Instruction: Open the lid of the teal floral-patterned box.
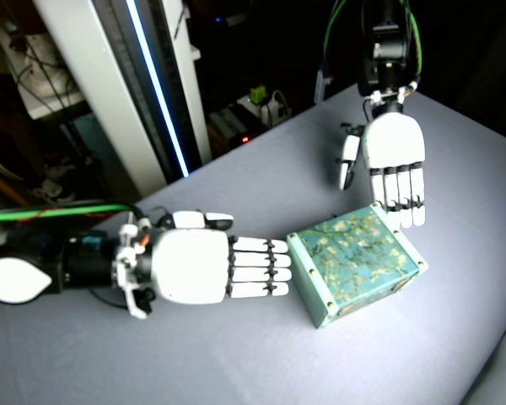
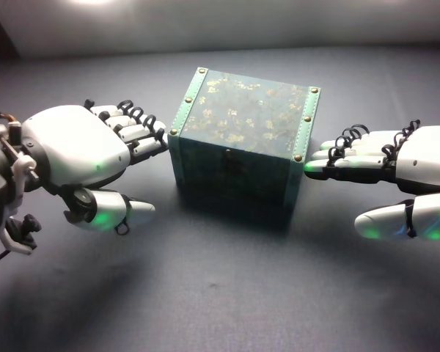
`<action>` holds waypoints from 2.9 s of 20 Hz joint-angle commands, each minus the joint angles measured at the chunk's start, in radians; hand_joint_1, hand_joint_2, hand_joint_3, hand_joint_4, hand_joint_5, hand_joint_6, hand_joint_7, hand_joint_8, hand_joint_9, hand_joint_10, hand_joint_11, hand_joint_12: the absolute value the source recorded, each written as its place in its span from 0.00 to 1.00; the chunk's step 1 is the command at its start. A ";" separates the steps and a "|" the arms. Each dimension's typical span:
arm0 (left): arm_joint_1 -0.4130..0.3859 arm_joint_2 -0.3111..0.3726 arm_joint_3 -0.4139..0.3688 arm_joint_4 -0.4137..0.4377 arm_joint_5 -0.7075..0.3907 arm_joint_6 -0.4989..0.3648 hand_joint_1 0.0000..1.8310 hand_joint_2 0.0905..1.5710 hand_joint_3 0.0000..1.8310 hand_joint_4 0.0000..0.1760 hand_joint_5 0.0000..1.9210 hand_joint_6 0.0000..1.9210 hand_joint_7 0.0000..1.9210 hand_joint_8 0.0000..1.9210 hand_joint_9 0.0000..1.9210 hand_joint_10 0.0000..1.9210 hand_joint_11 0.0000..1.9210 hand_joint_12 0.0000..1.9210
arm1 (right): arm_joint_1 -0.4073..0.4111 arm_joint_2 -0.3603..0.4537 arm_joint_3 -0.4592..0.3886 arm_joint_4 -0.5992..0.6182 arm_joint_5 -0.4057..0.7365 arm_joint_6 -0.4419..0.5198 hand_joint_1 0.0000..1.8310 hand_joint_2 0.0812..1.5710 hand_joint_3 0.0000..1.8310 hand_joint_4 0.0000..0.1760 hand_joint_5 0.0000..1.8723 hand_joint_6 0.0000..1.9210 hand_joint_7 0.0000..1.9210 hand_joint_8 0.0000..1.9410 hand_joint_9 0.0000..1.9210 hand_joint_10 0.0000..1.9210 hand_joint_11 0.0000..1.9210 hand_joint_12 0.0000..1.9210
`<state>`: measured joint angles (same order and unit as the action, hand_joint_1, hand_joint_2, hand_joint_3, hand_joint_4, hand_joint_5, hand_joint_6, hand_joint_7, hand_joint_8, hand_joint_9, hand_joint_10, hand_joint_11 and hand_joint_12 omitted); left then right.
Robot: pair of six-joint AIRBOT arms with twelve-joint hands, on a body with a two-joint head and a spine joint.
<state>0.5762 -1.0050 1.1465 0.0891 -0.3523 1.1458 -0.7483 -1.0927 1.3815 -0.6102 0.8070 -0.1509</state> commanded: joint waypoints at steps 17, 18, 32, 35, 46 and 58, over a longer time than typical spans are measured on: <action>-0.041 -0.011 0.019 0.064 -0.255 -0.172 0.00 0.77 0.00 0.00 0.01 0.00 0.00 0.00 0.01 0.01 0.01 0.00 | 0.019 -0.003 -0.006 0.223 0.228 0.000 0.00 0.90 0.00 0.00 0.08 0.00 0.06 0.00 0.03 0.00 0.00 0.13; -0.047 -0.015 0.024 0.060 -0.258 -0.172 0.00 0.78 0.00 0.00 0.02 0.01 0.01 0.00 0.02 0.01 0.02 0.01 | 0.018 -0.004 -0.006 0.235 0.238 -0.002 0.00 0.90 0.00 0.00 0.08 0.00 0.06 0.00 0.03 0.00 0.00 0.13; -0.128 -0.075 0.081 0.036 -0.278 -0.161 0.00 0.91 0.01 0.00 0.02 0.00 0.01 0.00 0.02 0.00 0.02 0.01 | -0.014 -0.003 -0.004 0.378 0.315 -0.042 0.00 0.86 0.00 0.00 0.09 0.00 0.07 0.00 0.04 0.00 0.00 0.08; -0.142 -0.112 0.114 0.027 -0.263 -0.161 0.00 0.93 0.00 0.00 0.02 0.00 0.01 0.00 0.02 0.00 0.03 0.02 | -0.031 -0.001 -0.004 0.416 0.351 -0.042 0.00 0.88 0.01 0.00 0.08 0.00 0.06 0.00 0.03 0.00 0.01 0.03; -0.210 -0.189 0.202 -0.027 -0.243 -0.134 0.00 0.87 0.00 0.00 0.00 0.00 0.00 0.00 0.01 0.00 0.02 0.03 | -0.059 0.013 -0.020 0.460 0.405 -0.048 0.00 0.89 0.00 0.00 0.10 0.00 0.08 0.00 0.06 0.00 0.03 0.05; -0.044 -0.031 0.047 -0.101 -0.576 -0.218 0.00 0.87 0.00 0.00 0.01 0.00 0.01 0.00 0.02 0.01 0.04 0.04 | -0.091 0.052 -0.065 0.488 0.503 -0.048 0.00 0.90 0.00 0.00 0.10 0.00 0.08 0.00 0.04 0.00 0.01 0.05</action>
<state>0.5594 -1.0298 1.1748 -0.0036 -0.7513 0.9310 -0.8490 -1.0428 1.3098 -0.1646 1.1633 -0.2058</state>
